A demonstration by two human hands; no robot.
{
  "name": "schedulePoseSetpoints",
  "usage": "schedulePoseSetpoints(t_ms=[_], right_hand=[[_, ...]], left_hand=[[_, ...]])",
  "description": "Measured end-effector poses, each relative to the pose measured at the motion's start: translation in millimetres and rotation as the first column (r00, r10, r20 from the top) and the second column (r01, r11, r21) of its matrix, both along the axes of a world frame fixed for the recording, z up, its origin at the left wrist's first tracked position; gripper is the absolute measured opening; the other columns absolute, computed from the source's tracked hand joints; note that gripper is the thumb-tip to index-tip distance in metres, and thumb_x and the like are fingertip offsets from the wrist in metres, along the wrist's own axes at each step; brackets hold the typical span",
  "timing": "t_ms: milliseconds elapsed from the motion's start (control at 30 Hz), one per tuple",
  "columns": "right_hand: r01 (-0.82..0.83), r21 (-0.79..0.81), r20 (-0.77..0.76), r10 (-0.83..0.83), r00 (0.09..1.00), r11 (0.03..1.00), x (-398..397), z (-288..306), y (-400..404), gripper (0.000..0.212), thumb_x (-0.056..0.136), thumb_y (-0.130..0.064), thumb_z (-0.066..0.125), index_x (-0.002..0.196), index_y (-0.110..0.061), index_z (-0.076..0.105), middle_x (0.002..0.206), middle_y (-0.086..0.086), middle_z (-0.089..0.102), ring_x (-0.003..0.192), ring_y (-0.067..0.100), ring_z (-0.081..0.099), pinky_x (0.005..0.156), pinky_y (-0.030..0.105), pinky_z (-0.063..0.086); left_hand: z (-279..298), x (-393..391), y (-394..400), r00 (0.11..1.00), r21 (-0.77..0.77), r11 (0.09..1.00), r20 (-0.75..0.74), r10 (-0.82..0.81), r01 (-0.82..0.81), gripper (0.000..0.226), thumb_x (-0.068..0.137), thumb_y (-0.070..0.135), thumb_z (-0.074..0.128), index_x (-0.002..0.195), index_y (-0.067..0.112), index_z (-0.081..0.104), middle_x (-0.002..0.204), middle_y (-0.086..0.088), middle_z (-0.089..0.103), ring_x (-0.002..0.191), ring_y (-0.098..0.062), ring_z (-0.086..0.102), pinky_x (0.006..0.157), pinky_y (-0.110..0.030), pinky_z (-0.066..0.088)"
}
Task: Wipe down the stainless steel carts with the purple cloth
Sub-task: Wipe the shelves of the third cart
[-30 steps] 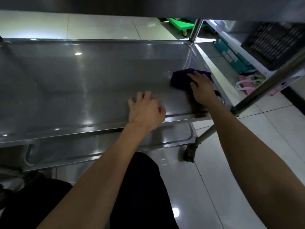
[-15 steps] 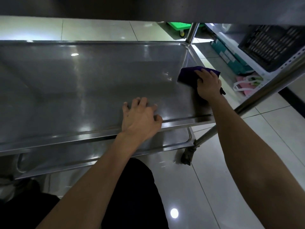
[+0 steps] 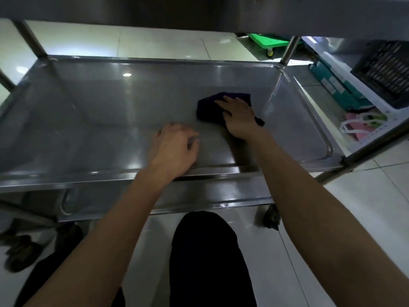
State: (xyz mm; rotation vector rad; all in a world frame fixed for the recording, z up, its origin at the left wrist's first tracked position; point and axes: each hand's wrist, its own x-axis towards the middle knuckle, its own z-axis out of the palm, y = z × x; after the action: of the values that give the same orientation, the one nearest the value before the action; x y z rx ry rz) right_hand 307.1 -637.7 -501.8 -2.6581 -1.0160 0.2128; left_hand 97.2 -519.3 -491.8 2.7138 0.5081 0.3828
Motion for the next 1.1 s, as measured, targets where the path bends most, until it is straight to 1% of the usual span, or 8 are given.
schedulePoseSetpoints(t_ms=[67,233,467,567,800,900,967,1100], right_hand=[[-0.079,0.006,0.001,0.079,0.997,0.997,-18.1,0.6,29.6,0.048,0.107,-0.024,0.032,0.152,-0.039,0.033,0.165,-0.009,0.020,0.152,0.026,0.012,0.123,0.047,0.012],[-0.237,0.019,-0.013,0.237,0.971,0.971,-54.7,1.6,86.7,0.047,0.107,-0.024,0.031,0.152,-0.039,0.033,0.165,-0.010,0.019,0.152,0.024,0.012,0.122,0.048,0.013],[-0.264,0.067,0.049,0.261,0.964,0.962,-52.7,-1.8,82.3,0.047,0.108,-0.022,0.030,0.152,-0.033,0.036,0.164,-0.006,0.023,0.151,0.023,0.016,0.122,0.046,0.015],[-0.209,0.083,0.046,0.205,0.978,0.974,-34.1,0.0,62.1,0.046,0.108,-0.022,0.030,0.152,-0.033,0.037,0.164,-0.006,0.024,0.152,0.023,0.016,0.123,0.047,0.014],[0.015,0.096,0.080,-0.023,0.997,0.995,34.0,1.5,-27.4,0.046,0.107,-0.019,0.033,0.152,-0.027,0.040,0.163,0.000,0.028,0.150,0.029,0.020,0.122,0.044,0.015],[0.122,0.083,0.098,-0.130,0.987,0.989,63.9,2.8,-70.9,0.046,0.106,-0.019,0.034,0.152,-0.026,0.040,0.162,0.002,0.030,0.149,0.030,0.023,0.121,0.046,0.017],[0.189,0.085,0.112,-0.198,0.974,0.978,80.3,3.8,-97.2,0.046,0.106,-0.020,0.035,0.151,-0.026,0.041,0.161,0.003,0.031,0.147,0.029,0.026,0.120,0.048,0.020],[0.266,0.075,0.145,-0.274,0.951,0.961,103.0,7.1,-134.5,0.044,0.106,-0.020,0.036,0.149,-0.025,0.043,0.158,0.003,0.037,0.142,0.031,0.034,0.116,0.046,0.028]], left_hand=[[-5.0,-17.2,15.6,0.998,0.045,0.998,-0.048,0.050,-0.047,0.027,0.094,0.037,0.056,0.112,0.027,0.073,0.123,0.000,0.066,0.116,-0.029,0.053,0.099,-0.047,0.044],[-14.7,-39.0,21.4,0.998,0.017,1.000,-0.064,-0.010,0.011,0.034,0.097,0.039,0.053,0.125,0.027,0.068,0.135,0.001,0.058,0.125,-0.025,0.050,0.108,-0.048,0.039],[-9.4,-29.8,7.2,0.992,0.067,0.995,-0.090,0.086,-0.080,0.038,0.098,0.044,0.047,0.124,0.026,0.067,0.132,0.003,0.057,0.125,-0.022,0.046,0.107,-0.046,0.037],[-3.0,-15.6,-12.3,0.991,0.074,0.994,-0.106,0.087,-0.080,0.038,0.099,0.043,0.045,0.124,0.025,0.065,0.132,0.002,0.055,0.125,-0.022,0.044,0.106,-0.046,0.035],[7.1,41.4,-83.9,0.985,0.054,0.988,-0.101,-0.137,0.143,0.033,0.099,0.040,0.044,0.121,0.025,0.064,0.133,-0.001,0.052,0.125,-0.024,0.041,0.103,-0.046,0.034],[6.5,61.2,-108.5,0.967,0.058,0.976,-0.160,-0.198,0.209,0.034,0.098,0.043,0.045,0.120,0.026,0.064,0.135,-0.001,0.051,0.126,-0.025,0.039,0.103,-0.048,0.034],[3.2,67.2,-118.7,0.954,0.066,0.974,-0.223,-0.199,0.218,0.046,0.094,0.056,0.043,0.125,0.029,0.063,0.136,-0.001,0.049,0.128,-0.027,0.037,0.106,-0.053,0.032],[-6.8,64.9,-121.8,0.927,0.111,0.958,-0.304,-0.220,0.263,0.091,0.074,0.091,0.034,0.140,0.031,0.052,0.144,-0.004,0.041,0.139,-0.030,0.028,0.115,-0.061,0.021]])
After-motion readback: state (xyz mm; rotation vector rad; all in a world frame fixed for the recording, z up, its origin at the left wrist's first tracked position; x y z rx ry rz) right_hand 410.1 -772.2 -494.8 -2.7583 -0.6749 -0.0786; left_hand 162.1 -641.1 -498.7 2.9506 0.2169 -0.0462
